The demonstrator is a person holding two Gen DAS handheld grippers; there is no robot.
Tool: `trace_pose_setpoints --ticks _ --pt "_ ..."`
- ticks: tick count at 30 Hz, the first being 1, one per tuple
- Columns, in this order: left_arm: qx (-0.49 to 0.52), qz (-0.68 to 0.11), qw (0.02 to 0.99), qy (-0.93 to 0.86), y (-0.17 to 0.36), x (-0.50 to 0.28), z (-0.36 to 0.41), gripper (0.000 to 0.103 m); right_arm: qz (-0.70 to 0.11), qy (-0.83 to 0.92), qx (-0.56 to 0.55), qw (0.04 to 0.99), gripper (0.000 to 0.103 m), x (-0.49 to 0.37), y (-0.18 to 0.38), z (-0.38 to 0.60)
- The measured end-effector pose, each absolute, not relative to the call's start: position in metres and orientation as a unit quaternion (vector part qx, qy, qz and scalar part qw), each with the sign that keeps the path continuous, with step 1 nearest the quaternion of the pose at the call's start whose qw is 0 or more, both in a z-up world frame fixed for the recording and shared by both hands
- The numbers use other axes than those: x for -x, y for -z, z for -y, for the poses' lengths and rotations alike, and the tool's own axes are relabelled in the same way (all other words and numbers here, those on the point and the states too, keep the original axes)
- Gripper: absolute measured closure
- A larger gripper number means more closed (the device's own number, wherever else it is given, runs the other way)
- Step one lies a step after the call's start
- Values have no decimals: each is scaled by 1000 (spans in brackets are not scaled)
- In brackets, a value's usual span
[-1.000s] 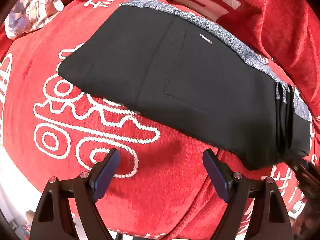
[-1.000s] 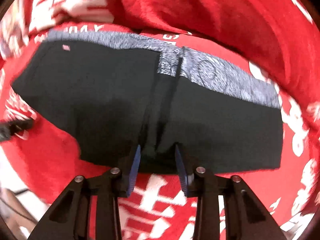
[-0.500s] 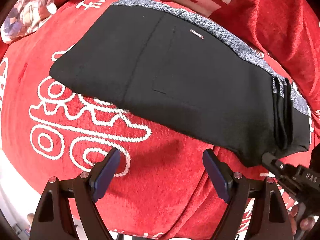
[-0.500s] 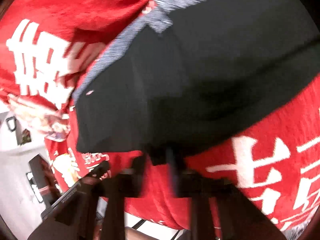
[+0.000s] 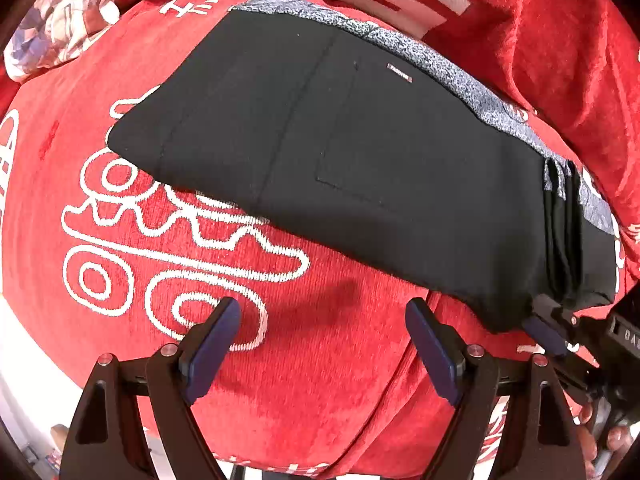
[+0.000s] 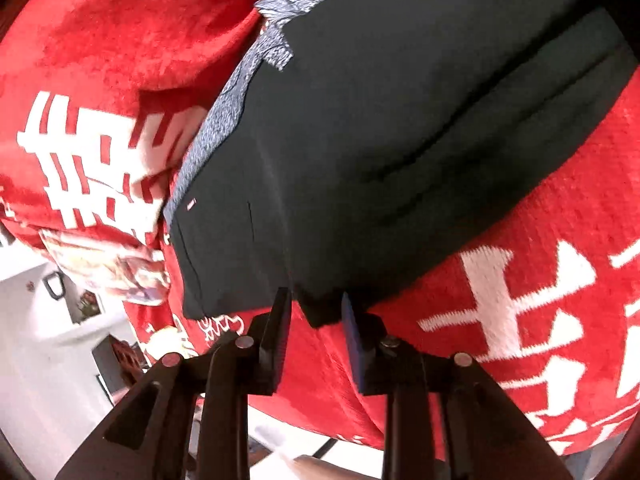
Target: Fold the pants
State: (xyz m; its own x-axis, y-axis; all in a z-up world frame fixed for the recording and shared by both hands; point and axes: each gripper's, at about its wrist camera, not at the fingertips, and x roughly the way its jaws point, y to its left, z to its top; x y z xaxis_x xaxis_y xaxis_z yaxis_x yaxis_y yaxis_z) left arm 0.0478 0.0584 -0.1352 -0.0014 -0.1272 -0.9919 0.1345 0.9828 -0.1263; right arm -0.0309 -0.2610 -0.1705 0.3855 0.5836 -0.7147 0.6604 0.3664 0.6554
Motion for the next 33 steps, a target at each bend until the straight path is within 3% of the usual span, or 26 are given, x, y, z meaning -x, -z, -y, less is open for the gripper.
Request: trace_pose_setpoints --ticks 2,3,4,7,11,16,21,25,33 --pt "-2 -702 706 91 136 -46 -58 18 -558 32 -565 607 78 27 174 259" --pt "-1 -701 707 90 136 -45 -58 18 -565 36 -560 606 89 25 175 257" --pt "-1 -701 708 90 135 -45 -57 18 -568 39 -550 611 92 24 172 256" --pt "0 -704 705 88 137 -42 -55 18 -581 54 -530 615 97 28 175 251" --pt "2 -703 706 88 136 -40 -53 18 -589 56 -529 608 97 39 177 246" --pt "7 -703 706 88 136 -40 -55 18 -636 19 -394 663 96 19 141 224" --pt "10 -701 707 88 135 -44 -56 18 -632 15 -275 724 93 -9 111 213" --pt "11 -700 708 89 135 -47 -57 18 -650 29 -196 733 92 -31 120 204" --pt "18 -699 710 83 135 -58 -71 18 -665 39 -213 714 92 -24 137 216"
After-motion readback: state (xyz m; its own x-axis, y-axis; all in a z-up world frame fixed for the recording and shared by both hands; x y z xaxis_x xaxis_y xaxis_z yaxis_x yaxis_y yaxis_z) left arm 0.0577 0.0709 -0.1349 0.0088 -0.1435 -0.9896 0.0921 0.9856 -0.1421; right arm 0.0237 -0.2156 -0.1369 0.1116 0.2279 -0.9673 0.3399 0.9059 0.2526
